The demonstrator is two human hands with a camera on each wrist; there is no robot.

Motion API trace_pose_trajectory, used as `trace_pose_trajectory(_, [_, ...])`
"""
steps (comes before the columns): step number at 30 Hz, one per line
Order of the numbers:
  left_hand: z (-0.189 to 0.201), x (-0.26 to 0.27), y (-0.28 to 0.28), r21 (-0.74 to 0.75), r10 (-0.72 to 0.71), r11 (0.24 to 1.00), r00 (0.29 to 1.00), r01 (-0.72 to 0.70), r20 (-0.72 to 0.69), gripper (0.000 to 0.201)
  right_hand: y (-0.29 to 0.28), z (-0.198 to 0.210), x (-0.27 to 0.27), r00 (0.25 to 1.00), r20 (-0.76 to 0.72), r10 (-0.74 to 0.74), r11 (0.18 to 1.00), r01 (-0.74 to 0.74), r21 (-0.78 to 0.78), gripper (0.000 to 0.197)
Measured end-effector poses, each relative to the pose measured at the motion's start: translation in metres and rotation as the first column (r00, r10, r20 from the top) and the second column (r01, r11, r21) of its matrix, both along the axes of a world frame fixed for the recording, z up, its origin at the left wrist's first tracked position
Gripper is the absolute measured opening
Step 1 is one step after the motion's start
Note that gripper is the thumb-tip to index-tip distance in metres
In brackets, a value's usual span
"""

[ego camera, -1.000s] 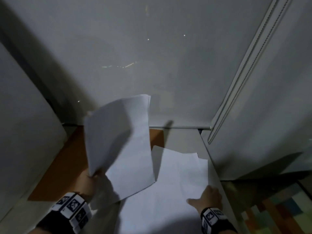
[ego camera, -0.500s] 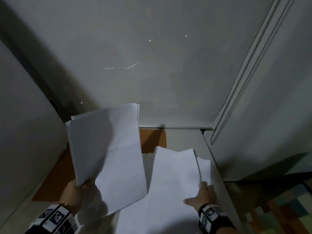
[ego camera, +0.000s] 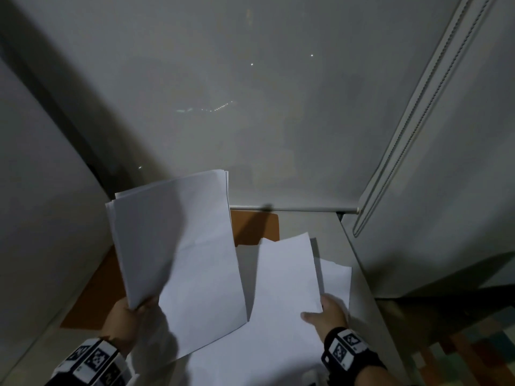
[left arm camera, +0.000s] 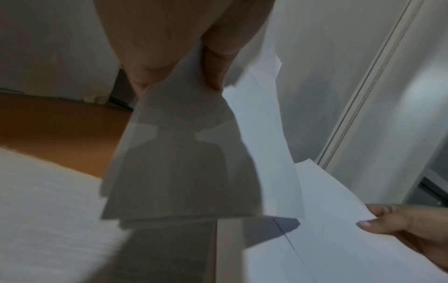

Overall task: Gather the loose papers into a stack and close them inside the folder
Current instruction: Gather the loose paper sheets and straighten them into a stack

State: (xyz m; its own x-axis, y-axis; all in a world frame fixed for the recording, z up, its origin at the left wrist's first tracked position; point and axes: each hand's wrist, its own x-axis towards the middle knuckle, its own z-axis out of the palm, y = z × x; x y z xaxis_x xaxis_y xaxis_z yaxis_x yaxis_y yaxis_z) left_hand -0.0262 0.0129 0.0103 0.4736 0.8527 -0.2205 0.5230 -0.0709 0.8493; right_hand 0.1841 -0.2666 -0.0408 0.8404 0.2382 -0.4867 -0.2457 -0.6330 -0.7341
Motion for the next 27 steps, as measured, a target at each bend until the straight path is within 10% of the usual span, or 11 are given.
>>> trace_pose_trajectory(5, [0.005, 0.004, 0.014, 0.035, 0.098, 0.994, 0.994, -0.1, 0.041, 0.017, -0.001, -0.008, 0.002, 0.997, -0.059, -0.043, 0.994, 0.049, 0.1, 0.031])
trace_pose_trajectory(14, [0.012, -0.005, 0.032, -0.04, 0.146, 0.989, 0.978, -0.142, 0.151, 0.018, 0.051, -0.008, -0.02, 0.99, -0.141, -0.005, 0.999, -0.003, -0.054, 0.106])
trace_pose_trajectory(23, [0.017, -0.018, 0.03, -0.08, 0.151, 0.987, 0.967, -0.137, 0.204, 0.015, 0.07, -0.011, -0.028, 0.998, -0.038, 0.053, 0.957, -0.062, -0.283, 0.104])
trace_pose_trajectory(27, [0.016, -0.023, 0.032, -0.083, 0.128, 0.99, 0.97, -0.113, 0.206, 0.015, 0.076, -0.029, -0.03, 0.999, -0.038, -0.011, 0.962, 0.0, -0.272, 0.061])
